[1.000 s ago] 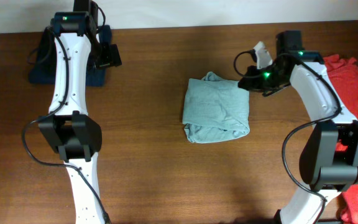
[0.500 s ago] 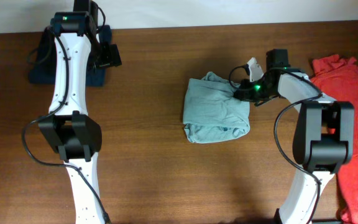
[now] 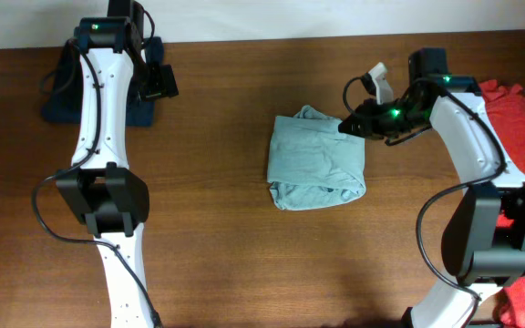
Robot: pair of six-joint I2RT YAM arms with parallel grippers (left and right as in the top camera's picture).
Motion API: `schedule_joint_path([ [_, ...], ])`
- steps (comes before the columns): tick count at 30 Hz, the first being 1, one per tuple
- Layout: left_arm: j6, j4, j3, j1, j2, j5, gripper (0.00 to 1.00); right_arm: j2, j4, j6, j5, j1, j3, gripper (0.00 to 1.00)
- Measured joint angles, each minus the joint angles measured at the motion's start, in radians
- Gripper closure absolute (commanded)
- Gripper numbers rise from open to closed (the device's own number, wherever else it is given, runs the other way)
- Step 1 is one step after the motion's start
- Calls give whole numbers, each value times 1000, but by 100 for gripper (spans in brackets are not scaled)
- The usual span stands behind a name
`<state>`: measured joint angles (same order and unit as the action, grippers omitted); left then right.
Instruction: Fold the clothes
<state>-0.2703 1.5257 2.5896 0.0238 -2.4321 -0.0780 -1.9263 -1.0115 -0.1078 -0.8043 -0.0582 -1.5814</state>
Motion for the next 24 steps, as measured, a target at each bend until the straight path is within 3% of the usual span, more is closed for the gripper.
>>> schedule_joint_path([
  [8, 0, 0, 0, 0, 0, 0, 1, 3, -2, -77, 30, 10, 132, 92],
  [17, 0, 0, 0, 0, 0, 0, 1, 2, 305, -83, 58, 28, 403, 91],
  [24, 0, 0, 0, 0, 0, 0, 1, 1, 366, -74, 59, 28, 473, 91],
])
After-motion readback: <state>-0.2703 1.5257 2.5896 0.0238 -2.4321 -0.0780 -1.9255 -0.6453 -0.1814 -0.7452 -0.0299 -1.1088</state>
